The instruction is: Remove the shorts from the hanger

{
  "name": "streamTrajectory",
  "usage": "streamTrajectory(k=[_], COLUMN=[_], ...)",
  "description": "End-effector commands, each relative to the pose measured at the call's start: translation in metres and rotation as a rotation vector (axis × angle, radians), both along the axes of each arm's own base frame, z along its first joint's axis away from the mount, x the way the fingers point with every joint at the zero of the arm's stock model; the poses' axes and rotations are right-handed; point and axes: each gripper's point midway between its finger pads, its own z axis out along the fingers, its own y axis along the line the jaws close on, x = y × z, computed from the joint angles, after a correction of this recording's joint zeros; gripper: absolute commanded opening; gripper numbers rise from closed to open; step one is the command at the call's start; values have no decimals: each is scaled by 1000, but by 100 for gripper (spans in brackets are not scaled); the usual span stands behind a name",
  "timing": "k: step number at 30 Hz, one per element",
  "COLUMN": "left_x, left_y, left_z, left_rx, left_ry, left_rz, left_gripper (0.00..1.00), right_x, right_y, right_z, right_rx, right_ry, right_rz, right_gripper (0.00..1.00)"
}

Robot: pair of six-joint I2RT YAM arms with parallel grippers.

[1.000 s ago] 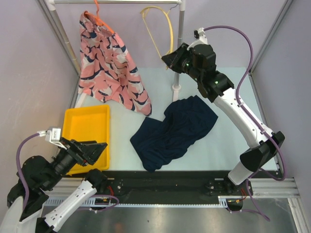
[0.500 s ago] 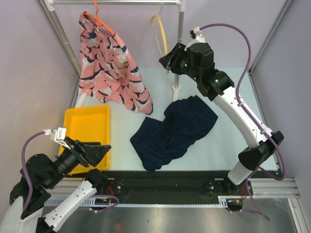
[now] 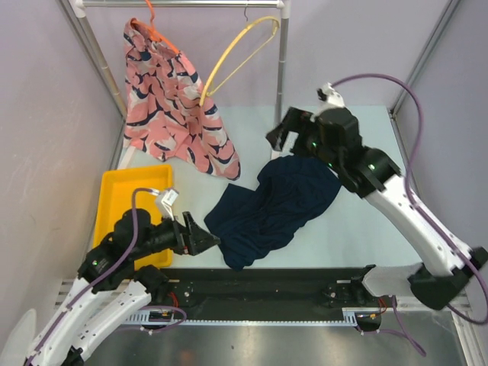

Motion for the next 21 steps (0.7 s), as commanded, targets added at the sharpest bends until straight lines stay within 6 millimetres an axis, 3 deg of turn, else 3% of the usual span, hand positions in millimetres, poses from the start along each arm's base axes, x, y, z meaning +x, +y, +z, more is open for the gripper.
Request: streamTrajectory(k=[1, 2, 4, 6, 7, 13, 14, 16, 17, 21], left_x=[-3, -3, -3, -2, -1, -6, -7, -11, -12, -20], left_y=[-25, -27, -30, -29, -28, -21, -20, -17, -16, -7], left_z=[8, -1, -4, -11, -12, -11, -9, -5, -2, 2], left_rx=[-148, -152, -168, -159, -154, -158, -168, -189, -196, -215], left_ry=[10, 42, 46, 57, 58, 48, 52, 49, 47, 35], left_rz=[-84, -84, -94, -82, -76, -51, -45, -39, -35, -13], left_gripper=[97, 97, 97, 97, 97, 97, 98, 98, 98, 98], right_x=[-31, -36, -43, -45, -43, -21, -16, -8, -6, 6], right_y=[-48, -56, -69, -76, -85, -126, -144, -159, -172, -190], right_z=[-24, -30, -70, -96, -118, -197, -212, -237, -248, -272], right_rx=[-56, -64, -146, -190, -226, -290, -288, -304, -311, -307], right_ry=[33, 51, 135, 186, 228, 408, 453, 522, 549, 561], right_rz=[-86, -108, -131, -148, -182, -336, -397, -451, -491, -549], right_gripper=[99, 100, 100, 100, 100, 100, 100, 100, 100, 100])
